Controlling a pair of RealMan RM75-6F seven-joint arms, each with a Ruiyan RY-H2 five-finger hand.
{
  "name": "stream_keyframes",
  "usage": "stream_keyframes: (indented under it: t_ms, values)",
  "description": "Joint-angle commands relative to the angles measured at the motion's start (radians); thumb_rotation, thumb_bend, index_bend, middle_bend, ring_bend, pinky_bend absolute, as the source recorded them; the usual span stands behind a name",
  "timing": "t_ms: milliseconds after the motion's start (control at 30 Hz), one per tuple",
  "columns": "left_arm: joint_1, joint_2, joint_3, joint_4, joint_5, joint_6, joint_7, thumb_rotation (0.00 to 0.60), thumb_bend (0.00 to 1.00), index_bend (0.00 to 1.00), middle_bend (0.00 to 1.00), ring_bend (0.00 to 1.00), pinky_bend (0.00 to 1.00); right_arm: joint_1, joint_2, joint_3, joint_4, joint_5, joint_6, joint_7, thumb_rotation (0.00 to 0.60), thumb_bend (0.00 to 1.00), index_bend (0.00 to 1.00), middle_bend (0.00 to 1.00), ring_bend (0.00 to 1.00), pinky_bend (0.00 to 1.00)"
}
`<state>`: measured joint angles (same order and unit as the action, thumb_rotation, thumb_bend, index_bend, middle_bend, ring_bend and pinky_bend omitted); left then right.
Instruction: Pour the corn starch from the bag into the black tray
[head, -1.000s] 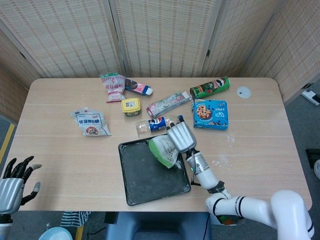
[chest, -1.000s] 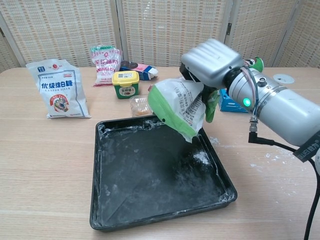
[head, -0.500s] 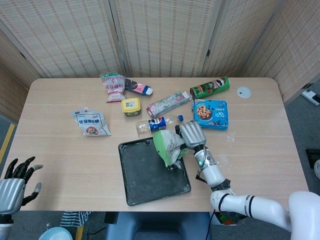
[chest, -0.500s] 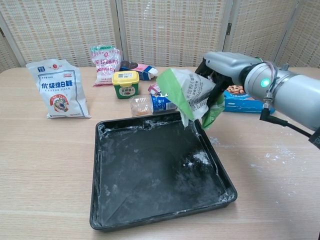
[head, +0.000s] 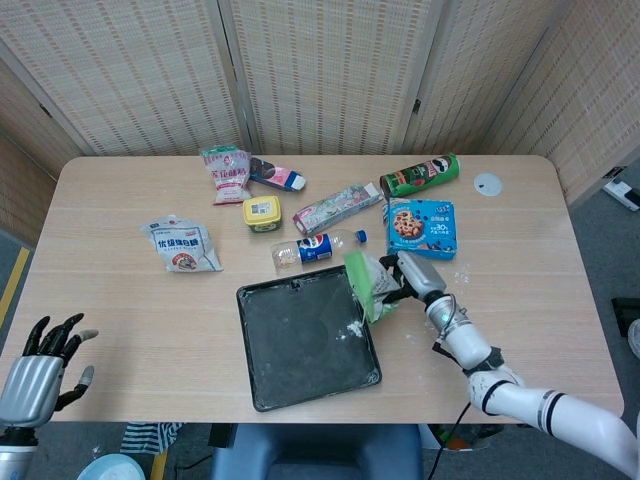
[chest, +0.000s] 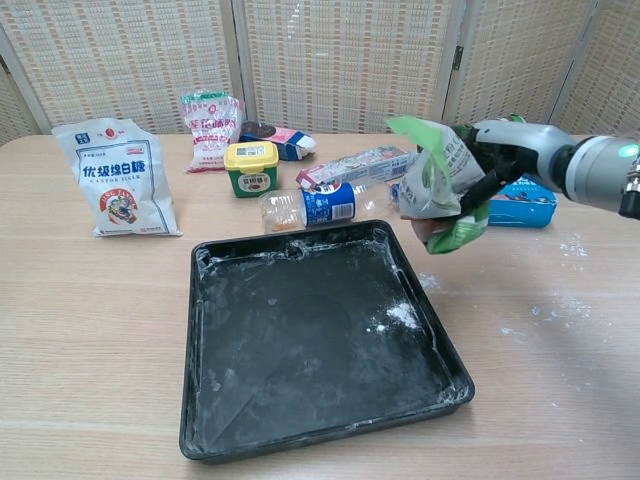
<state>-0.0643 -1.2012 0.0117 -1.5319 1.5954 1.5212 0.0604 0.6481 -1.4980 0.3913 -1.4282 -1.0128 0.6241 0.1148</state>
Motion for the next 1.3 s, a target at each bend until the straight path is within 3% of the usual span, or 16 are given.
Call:
stream_keyframes:
  t_ms: [33, 367, 667, 833, 967, 1167, 1300]
  values:
    - [-0.003, 0.004, 0.003, -0.011, 0.004, -0.005, 0.011, 0.600, 0.46, 0.29, 0.15, 0.21, 0.03, -0.033, 0.023, -0.022, 0.097, -0.181, -0.095, 0.201, 0.600, 0.36, 0.86, 0.61, 0.65, 0.43]
    - [-0.010, 0.003, 0.008, -0.038, 0.005, -0.022, 0.046, 0.600, 0.46, 0.29, 0.15, 0.21, 0.03, 0.008, -0.069, -0.167, 0.328, -0.483, -0.007, 0.444, 0.600, 0.36, 0.84, 0.57, 0.56, 0.36]
    - [-0.015, 0.010, 0.010, -0.047, 0.002, -0.033, 0.057, 0.600, 0.46, 0.29, 0.15, 0.21, 0.03, 0.029, -0.173, -0.251, 0.487, -0.563, 0.126, 0.674, 0.600, 0.36, 0.76, 0.52, 0.50, 0.31]
    - [-0.016, 0.008, 0.010, -0.049, 0.000, -0.036, 0.059, 0.600, 0.46, 0.29, 0.15, 0.21, 0.03, 0.043, -0.201, -0.297, 0.536, -0.590, 0.156, 0.726, 0.600, 0.36, 0.70, 0.47, 0.47, 0.28]
    - [-0.015, 0.009, 0.010, -0.044, -0.001, -0.032, 0.055, 0.600, 0.46, 0.29, 0.15, 0.21, 0.02, 0.048, -0.211, -0.333, 0.564, -0.609, 0.185, 0.773, 0.600, 0.36, 0.58, 0.39, 0.38, 0.22]
    - [-0.018, 0.011, 0.010, -0.045, -0.003, -0.038, 0.057, 0.600, 0.46, 0.29, 0.15, 0.21, 0.02, 0.049, -0.208, -0.382, 0.582, -0.640, 0.238, 0.823, 0.600, 0.36, 0.28, 0.21, 0.25, 0.11]
    - [-0.020, 0.012, 0.009, -0.048, 0.001, -0.035, 0.060, 0.600, 0.46, 0.29, 0.15, 0.21, 0.02, 0.046, -0.197, -0.401, 0.578, -0.646, 0.268, 0.833, 0.600, 0.34, 0.17, 0.15, 0.22, 0.07]
